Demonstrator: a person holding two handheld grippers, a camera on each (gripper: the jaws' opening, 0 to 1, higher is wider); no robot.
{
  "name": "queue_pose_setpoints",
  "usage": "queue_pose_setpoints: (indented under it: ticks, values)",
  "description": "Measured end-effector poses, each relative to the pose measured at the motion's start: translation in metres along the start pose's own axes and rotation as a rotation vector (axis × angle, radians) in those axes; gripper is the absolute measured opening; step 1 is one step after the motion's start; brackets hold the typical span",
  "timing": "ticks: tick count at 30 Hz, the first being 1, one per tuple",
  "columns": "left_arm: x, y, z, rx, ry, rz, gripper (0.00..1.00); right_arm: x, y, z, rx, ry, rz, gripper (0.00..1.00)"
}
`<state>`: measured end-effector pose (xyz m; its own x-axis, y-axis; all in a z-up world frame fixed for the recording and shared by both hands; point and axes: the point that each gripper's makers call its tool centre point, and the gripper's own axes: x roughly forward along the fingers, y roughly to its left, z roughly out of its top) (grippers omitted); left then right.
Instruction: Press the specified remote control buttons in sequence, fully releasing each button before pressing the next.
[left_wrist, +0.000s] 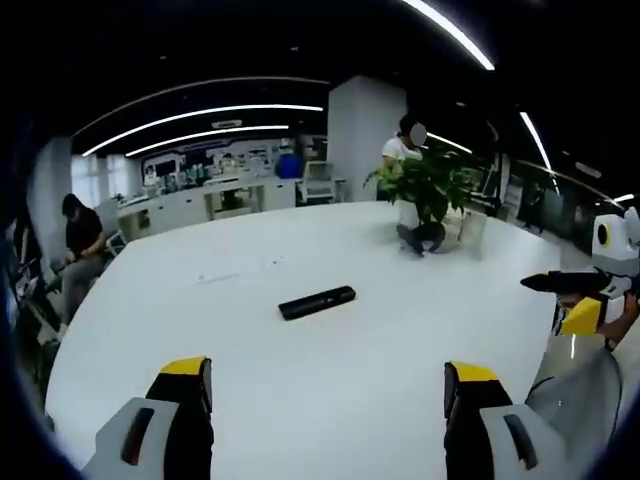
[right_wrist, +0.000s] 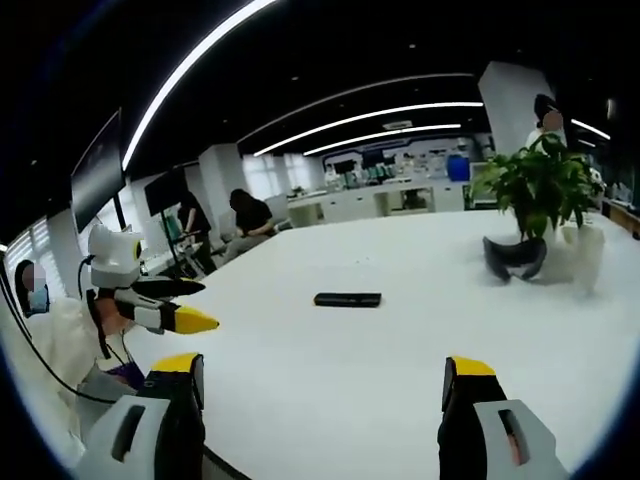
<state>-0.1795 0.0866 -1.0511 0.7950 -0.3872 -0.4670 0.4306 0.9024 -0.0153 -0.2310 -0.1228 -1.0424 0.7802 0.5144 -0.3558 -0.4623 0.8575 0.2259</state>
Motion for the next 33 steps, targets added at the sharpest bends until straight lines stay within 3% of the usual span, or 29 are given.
queue_pose_setpoints:
  ticks: [10,15,24,33]
  values:
    - [-0.032,0.008,-0.003,-0.069,-0.063,0.082,0.99,0.000,-0.004,0.003,-0.010,-0.009,-0.005,0.99]
    - [-0.035,0.012,-0.017,-0.099,-0.029,0.098,0.99,-0.002,-0.002,0.003,-0.002,-0.015,0.002,0.99]
    - [-0.045,0.007,-0.023,-0.109,-0.038,0.110,0.99,-0.003,0.001,0.004,-0.005,-0.019,0.015,0.99]
    - [-0.053,0.015,-0.031,-0.137,-0.032,0.144,0.99,-0.007,0.004,0.009,-0.024,-0.045,0.019,0.99]
